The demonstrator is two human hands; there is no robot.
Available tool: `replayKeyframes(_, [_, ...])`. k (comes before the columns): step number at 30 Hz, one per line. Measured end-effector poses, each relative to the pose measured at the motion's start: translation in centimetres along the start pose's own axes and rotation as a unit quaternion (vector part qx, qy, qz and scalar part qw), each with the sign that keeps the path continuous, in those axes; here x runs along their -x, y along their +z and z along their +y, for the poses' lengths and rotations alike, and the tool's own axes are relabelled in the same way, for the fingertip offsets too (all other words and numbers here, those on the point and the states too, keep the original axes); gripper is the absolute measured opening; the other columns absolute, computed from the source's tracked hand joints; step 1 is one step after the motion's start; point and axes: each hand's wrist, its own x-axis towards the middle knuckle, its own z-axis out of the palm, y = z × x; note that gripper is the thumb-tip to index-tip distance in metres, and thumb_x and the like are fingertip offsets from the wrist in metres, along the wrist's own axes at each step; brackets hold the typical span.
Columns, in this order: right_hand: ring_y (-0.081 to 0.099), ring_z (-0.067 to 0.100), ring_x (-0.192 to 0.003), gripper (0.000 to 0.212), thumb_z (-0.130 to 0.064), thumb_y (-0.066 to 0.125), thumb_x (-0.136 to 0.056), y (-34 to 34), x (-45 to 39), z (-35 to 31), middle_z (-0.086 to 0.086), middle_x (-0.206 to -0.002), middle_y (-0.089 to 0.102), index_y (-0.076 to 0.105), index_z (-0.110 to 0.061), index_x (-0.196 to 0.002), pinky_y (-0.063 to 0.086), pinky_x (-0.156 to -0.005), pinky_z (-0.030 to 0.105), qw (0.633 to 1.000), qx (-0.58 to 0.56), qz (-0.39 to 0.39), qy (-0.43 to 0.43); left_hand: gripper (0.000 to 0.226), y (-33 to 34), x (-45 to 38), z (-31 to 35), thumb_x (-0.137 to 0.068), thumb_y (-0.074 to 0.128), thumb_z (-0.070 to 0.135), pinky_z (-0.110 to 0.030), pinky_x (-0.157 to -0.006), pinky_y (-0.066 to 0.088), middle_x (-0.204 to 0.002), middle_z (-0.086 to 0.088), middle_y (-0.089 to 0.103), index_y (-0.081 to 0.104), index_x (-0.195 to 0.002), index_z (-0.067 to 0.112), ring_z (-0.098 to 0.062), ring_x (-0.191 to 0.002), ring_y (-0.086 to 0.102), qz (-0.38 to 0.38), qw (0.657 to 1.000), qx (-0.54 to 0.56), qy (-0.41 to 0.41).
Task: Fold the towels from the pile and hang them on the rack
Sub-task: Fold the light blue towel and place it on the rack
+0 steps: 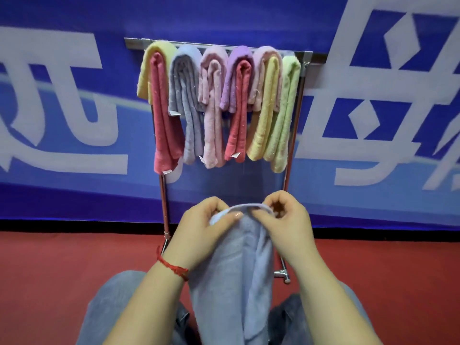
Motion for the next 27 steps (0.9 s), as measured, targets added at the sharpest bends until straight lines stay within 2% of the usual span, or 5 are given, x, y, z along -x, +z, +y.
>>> replayKeyframes(6, [0.038,0.004,-0.049,0.029,-0.009,0.072,-0.079,-0.9,-0.4,-0.4,-0.006,-0.057,0.045,0.047,-0.017,-0.066,0.033,-0.049,0.011,0.998,-0.003,0.063,-0.023,0.021,-0.3,0.1,0.5,-0.084,0.061,0.000,-0.006,-0.069,0.043,-0.080,0.013,0.070,0.068,-0.082,0.019,0.005,-0.075,0.061,0.047,0.993,0.111,0.008])
replayKeyframes(11, [0.049,0.002,-0.057,0.016,-0.017,0.069,-0.082,-1.2,-0.1,0.4,-0.002,-0.066,0.058,0.060,-0.025,-0.072,0.040,-0.056,0.009,0.995,0.034,0.093,0.003,0.015,-0.2,-0.1,0.6,-0.085,0.063,0.012,-0.015,-0.065,0.050,-0.073,0.003,0.073,0.074,-0.076,0.015,-0.003,-0.069,0.063,0.064,0.963,0.251,-0.069])
replayKeyframes(14, [0.053,0.005,-0.062,0.017,-0.020,0.065,-0.085,-0.9,0.1,0.9,-0.002,-0.070,0.064,0.060,-0.023,-0.070,0.041,-0.056,0.012,0.994,0.061,0.089,0.023,0.018,-0.3,-0.1,0.7,-0.088,0.059,0.017,-0.019,-0.067,0.050,-0.076,0.002,0.074,0.075,-0.080,0.015,-0.004,-0.071,0.063,0.050,0.971,0.225,-0.066])
replayKeyframes(21, [0.052,0.028,-0.074,0.016,-0.010,0.047,-0.090,-0.3,-0.3,4.0,0.009,-0.076,0.060,0.060,-0.012,-0.080,0.038,-0.063,0.035,0.965,0.230,0.039,0.117,0.028,-1.1,-1.7,-1.2,-0.089,0.058,0.031,-0.036,-0.070,0.047,-0.075,-0.010,0.066,0.067,-0.077,0.007,-0.016,-0.071,0.055,0.183,0.957,0.200,-0.102])
replayKeyframes(27, [0.040,0.027,-0.062,0.042,-0.014,0.047,-0.093,-2.9,-0.6,4.1,0.002,-0.055,0.042,0.039,-0.016,-0.051,0.028,-0.050,0.031,0.930,0.305,0.019,0.202,0.041,-3.1,-1.8,-3.7,-0.085,0.056,0.041,-0.035,-0.067,0.040,-0.066,-0.003,0.053,0.058,-0.068,0.004,-0.017,-0.067,0.045,0.278,0.928,0.199,-0.149])
